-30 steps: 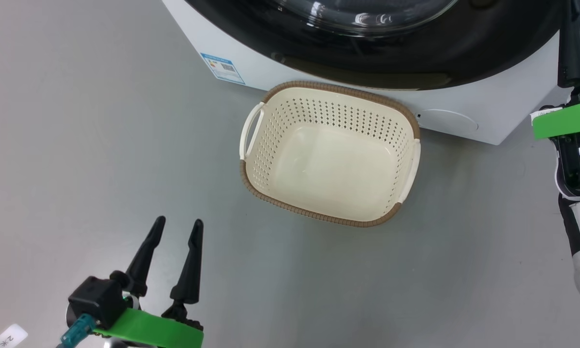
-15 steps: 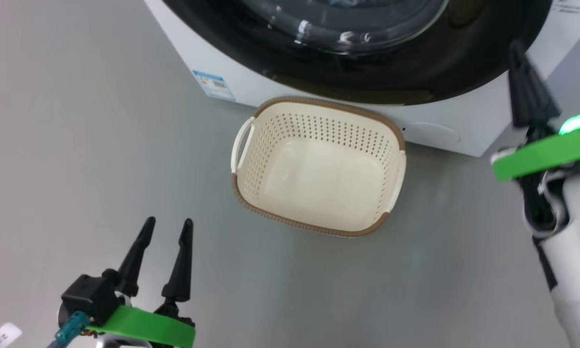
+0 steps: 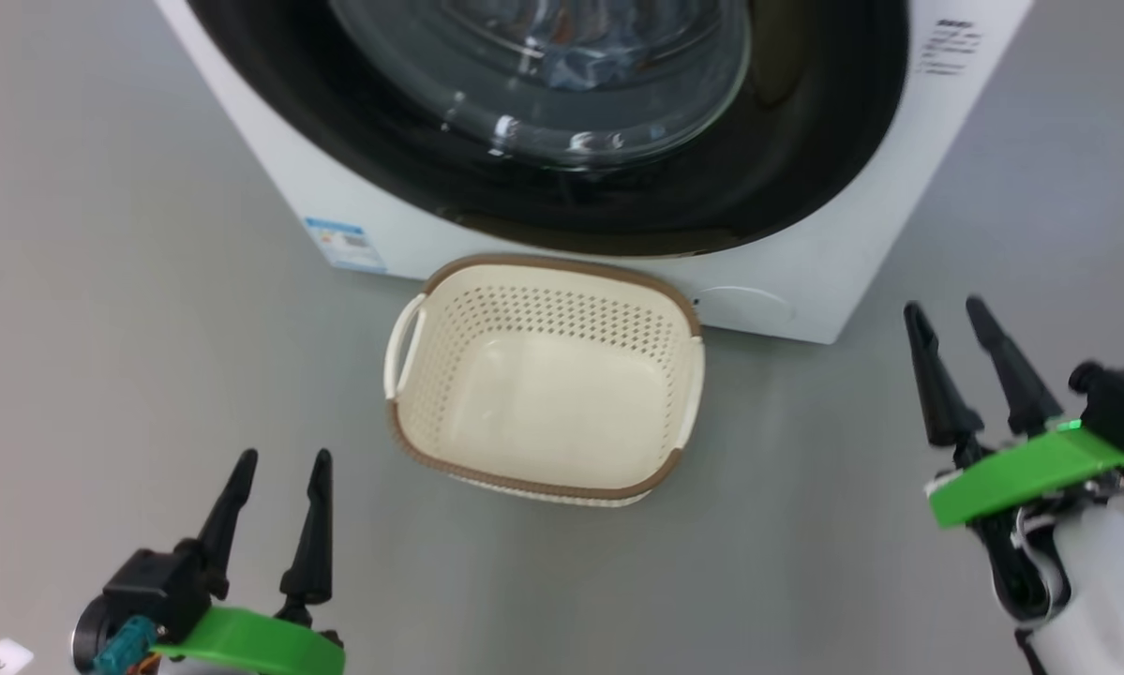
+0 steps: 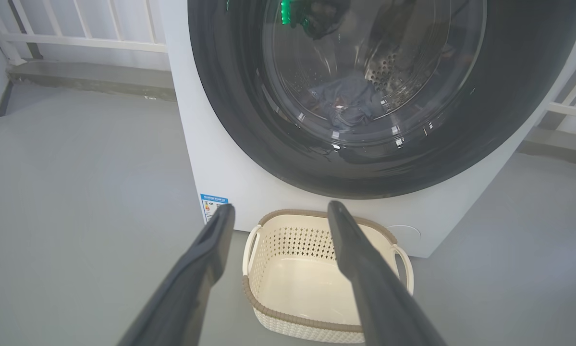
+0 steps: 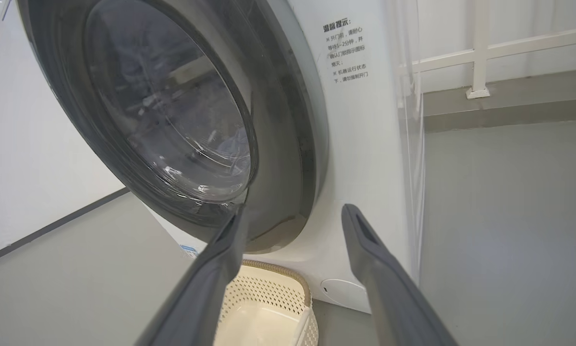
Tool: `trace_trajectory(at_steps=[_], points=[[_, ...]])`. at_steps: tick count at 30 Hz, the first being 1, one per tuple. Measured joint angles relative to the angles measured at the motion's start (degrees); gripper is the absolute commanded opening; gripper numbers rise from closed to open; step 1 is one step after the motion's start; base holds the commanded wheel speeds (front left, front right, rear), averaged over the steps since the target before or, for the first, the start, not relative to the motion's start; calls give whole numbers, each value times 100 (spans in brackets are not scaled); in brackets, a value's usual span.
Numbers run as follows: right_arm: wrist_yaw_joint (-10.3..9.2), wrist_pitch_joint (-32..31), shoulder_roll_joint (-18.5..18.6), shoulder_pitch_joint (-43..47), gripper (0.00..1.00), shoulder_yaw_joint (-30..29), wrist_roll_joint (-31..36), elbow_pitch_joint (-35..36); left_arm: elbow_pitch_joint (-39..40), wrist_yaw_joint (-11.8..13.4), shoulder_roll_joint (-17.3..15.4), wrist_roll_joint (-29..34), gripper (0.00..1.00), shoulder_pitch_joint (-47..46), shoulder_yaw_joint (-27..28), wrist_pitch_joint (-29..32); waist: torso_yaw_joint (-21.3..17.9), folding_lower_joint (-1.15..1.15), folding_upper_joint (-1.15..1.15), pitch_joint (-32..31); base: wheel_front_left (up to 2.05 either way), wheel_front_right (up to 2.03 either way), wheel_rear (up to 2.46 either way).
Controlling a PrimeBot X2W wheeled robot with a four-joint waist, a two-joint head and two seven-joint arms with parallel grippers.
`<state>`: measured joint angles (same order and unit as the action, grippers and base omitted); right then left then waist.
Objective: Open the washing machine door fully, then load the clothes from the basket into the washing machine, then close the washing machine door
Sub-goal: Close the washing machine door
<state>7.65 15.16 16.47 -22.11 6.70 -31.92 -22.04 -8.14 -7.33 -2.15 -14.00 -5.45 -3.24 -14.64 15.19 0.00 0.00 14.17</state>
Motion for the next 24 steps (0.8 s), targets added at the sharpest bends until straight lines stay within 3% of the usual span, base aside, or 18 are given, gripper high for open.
trace_trajectory(at_steps=[24], points=[[-1,-42,-124,1827,100,-307,115,350,-308,-1,-116,154,100,615,315,1,-1206,0,0,-889,0,0,0]])
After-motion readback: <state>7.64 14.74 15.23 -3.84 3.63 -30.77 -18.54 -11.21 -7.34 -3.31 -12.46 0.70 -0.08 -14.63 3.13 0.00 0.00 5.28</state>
